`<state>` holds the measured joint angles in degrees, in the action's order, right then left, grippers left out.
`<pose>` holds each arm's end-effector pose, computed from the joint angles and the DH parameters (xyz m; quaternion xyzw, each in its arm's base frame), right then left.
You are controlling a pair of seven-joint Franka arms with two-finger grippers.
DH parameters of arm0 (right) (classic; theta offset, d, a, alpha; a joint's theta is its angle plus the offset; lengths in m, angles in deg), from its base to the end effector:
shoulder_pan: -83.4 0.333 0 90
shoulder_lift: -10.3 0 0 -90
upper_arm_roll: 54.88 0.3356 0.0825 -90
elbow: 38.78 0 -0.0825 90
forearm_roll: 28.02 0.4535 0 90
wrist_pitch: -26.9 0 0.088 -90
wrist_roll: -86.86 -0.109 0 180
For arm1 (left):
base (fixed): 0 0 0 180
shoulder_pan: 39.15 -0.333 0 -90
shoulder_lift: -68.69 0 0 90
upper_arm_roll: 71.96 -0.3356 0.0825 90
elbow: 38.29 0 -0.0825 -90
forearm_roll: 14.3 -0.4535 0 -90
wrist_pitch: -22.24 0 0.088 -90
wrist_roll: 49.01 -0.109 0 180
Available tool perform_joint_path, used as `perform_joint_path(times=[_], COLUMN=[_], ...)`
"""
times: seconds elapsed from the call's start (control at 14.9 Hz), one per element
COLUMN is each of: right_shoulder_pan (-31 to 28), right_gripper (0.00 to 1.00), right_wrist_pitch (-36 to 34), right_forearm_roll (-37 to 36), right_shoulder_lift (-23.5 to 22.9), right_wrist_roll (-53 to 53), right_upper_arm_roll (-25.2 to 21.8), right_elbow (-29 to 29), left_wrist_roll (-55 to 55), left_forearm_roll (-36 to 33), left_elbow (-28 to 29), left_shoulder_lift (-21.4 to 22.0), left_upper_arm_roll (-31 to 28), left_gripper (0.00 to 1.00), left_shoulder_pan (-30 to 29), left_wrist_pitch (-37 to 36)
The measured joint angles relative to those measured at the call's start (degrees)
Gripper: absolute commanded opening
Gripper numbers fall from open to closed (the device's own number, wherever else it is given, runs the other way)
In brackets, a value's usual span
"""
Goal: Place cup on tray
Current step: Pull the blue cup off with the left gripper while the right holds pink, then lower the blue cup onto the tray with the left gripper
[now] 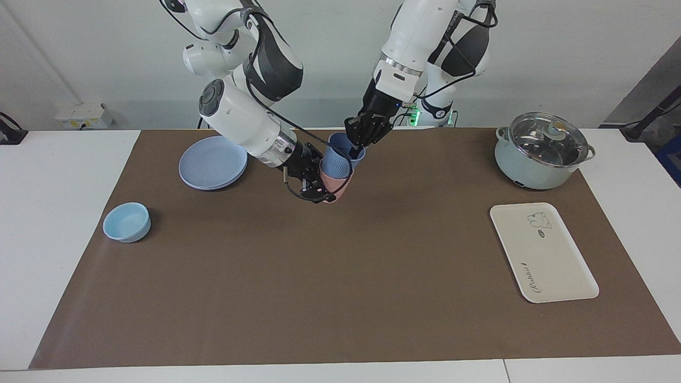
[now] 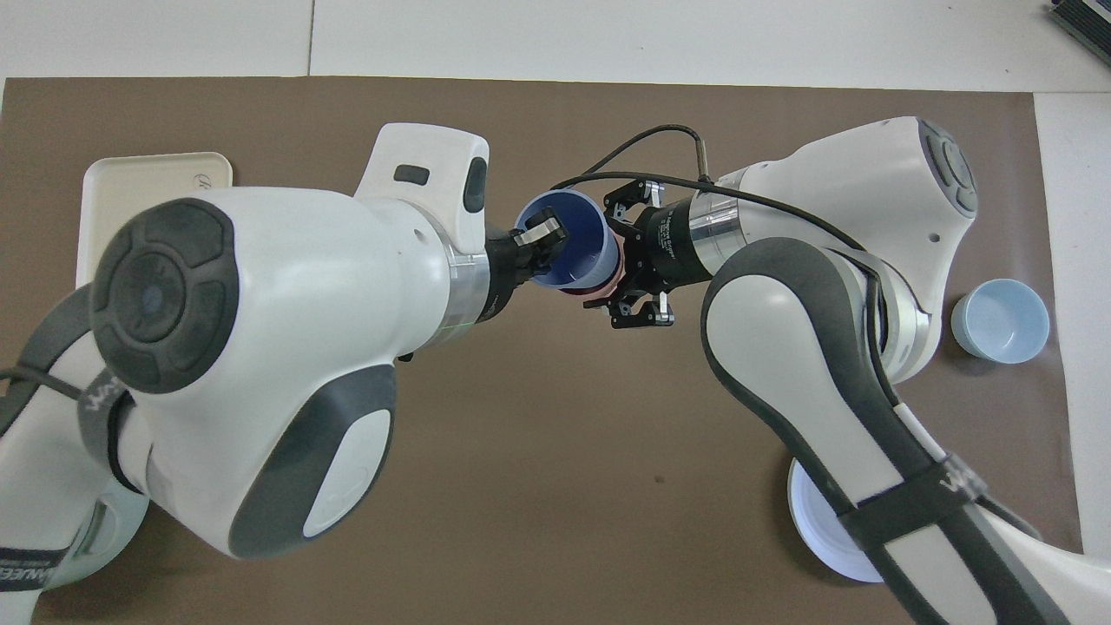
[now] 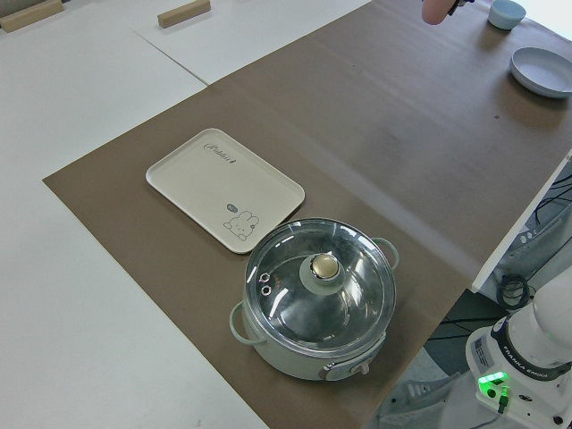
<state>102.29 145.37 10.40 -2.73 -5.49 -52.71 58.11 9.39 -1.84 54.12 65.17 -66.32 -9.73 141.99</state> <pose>0.6585 0.2873 0.4811 -0.6851 0.6582 0.2158 0.2255 0.5572 -0.4021 0.6354 0.9454 0.2299 0.0633 0.2222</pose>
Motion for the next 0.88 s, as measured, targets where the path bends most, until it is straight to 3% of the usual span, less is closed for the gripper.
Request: perform_joint_path(times=[0.27, 0.54, 0.88], right_shoulder_pan=[-1.1, -4.9, -12.9], right_gripper=[0.0, 0.0, 0.0], right_wrist_pitch=[0.0, -0.2, -0.2], right_forearm_roll=[0.0, 0.0, 6.2], right_shoulder_lift=[0.0, 0.0, -0.4], right_wrist_roll=[0.0, 0.6, 9.6], right_upper_arm_roll=[-0.2, -0.3, -0.5], right_elbow=[0.4, 1.4, 5.8], left_wrist_roll=[0.0, -0.6, -15.0], left_forearm_roll=[-0.1, -0.1, -0.2], left_elbow=[-5.0, -6.4, -2.0], left_shoulder_lift=[-0.2, -0.1, 2.3], left_upper_arm_roll=[-0.5, -0.9, -0.9], left_gripper=[0.0, 0.0, 0.0], left_shoulder_pan=[-2.2, -7.7, -18.0], left_wrist_pitch=[-7.3, -11.0, -11.6])
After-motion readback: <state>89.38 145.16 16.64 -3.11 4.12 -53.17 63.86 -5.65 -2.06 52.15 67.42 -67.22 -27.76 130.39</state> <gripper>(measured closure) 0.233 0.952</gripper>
